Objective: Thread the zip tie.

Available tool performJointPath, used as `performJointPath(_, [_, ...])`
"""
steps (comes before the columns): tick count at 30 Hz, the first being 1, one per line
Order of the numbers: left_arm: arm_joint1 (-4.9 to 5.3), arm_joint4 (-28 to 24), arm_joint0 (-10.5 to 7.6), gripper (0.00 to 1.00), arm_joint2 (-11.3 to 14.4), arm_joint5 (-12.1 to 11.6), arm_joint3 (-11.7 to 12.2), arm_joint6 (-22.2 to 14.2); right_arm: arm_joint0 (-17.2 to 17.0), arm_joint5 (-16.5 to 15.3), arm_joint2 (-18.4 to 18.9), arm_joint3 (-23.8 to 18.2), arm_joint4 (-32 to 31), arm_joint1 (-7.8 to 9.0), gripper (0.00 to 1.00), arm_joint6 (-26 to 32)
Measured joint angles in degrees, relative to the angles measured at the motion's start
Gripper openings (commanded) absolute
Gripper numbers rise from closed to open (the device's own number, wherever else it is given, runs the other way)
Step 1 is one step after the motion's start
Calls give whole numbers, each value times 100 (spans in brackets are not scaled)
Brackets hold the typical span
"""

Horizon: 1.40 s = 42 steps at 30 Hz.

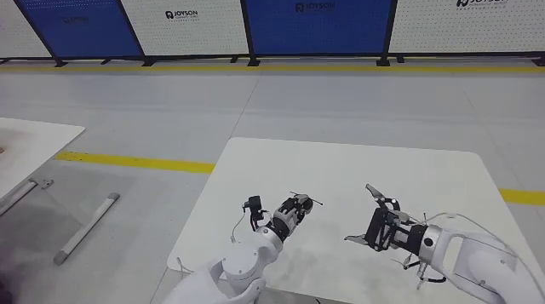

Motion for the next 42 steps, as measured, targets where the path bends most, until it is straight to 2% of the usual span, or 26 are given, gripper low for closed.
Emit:
performJointPath(5, [12,653,143,0,-52,-198,-18,-31,445,1,-727,298,1257,163,100,-623])
performJointPath(9, [13,982,207,0,-99,-206,-43,-72,973,1,-1417,388,2389,234,100,-589])
performJointPath(13, [-14,1093,263,0,-103,-196,-77,-89,1511,1,-2031,392,3564,173,100,-394])
performJointPath(16, [-28,1101,270,0,-86,-201,-82,-67,1535,1,-2025,332,4303,124,100,-281])
performJointPath(17, [-28,1100,270,0,-86,-202,-82,-67,1530,1,-2020,332,4363,124,100,-281])
performJointPath(21, [-27,1098,269,0,-86,-202,-82,-67,1528,1,-2018,335,4078,127,100,-288])
performJointPath(29, [-30,1205,258,0,-91,-192,-62,-81,1464,1,-2006,382,4219,112,100,-182])
performJointPath(33, [-54,1485,339,0,-87,-268,-60,47,1392,1,-1896,313,5322,38,100,363])
performJointPath(36, [-71,1570,407,0,-101,-368,-76,75,1362,1,-1737,416,6230,13,100,865])
performJointPath(40, [-86,1659,479,0,-149,-434,-117,29,1193,1,-1355,635,7470,-65,100,1756])
performJointPath(42, [-90,1741,515,0,-160,-421,-175,7,1080,1,-1144,745,7876,-130,100,2148])
